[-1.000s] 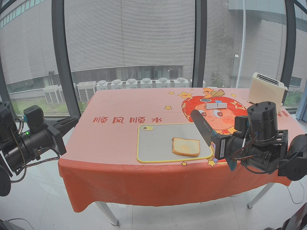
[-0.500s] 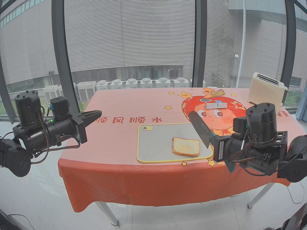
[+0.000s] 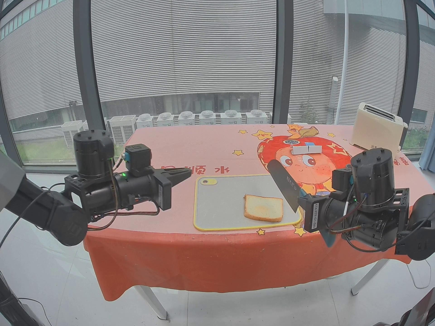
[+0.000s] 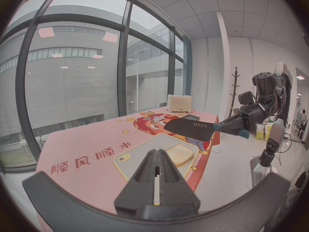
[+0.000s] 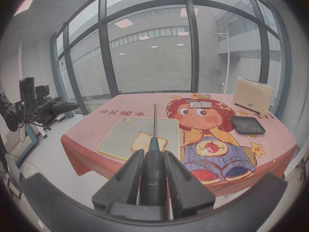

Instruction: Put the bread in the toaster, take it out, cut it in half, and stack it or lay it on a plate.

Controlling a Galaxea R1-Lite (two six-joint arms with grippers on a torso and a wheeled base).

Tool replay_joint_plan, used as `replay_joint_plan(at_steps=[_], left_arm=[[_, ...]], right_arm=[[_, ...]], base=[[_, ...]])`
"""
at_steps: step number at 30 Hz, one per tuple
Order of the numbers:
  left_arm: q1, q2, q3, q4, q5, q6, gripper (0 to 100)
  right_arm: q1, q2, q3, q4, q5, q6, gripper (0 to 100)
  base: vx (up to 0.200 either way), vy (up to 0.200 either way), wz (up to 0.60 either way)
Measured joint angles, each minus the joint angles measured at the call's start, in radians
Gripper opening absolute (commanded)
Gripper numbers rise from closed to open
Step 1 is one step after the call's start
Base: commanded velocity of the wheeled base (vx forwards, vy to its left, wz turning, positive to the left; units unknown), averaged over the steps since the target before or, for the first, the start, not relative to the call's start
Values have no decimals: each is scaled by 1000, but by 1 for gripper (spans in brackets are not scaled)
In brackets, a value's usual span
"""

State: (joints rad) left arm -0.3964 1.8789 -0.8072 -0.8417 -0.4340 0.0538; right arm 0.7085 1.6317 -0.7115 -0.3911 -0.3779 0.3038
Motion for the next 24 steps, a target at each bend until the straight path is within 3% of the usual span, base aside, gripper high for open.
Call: replay_joint_plan(at_steps=[7, 24], left_arm=[[-77, 160, -100, -1, 62, 0, 0], [-114, 301, -170, -5, 94, -2, 0]], right_arm=[[11, -15, 21, 16, -4, 2, 0], [-10, -16, 50, 64, -16, 10, 0]], base=[[0, 0, 0], [0, 0, 0]])
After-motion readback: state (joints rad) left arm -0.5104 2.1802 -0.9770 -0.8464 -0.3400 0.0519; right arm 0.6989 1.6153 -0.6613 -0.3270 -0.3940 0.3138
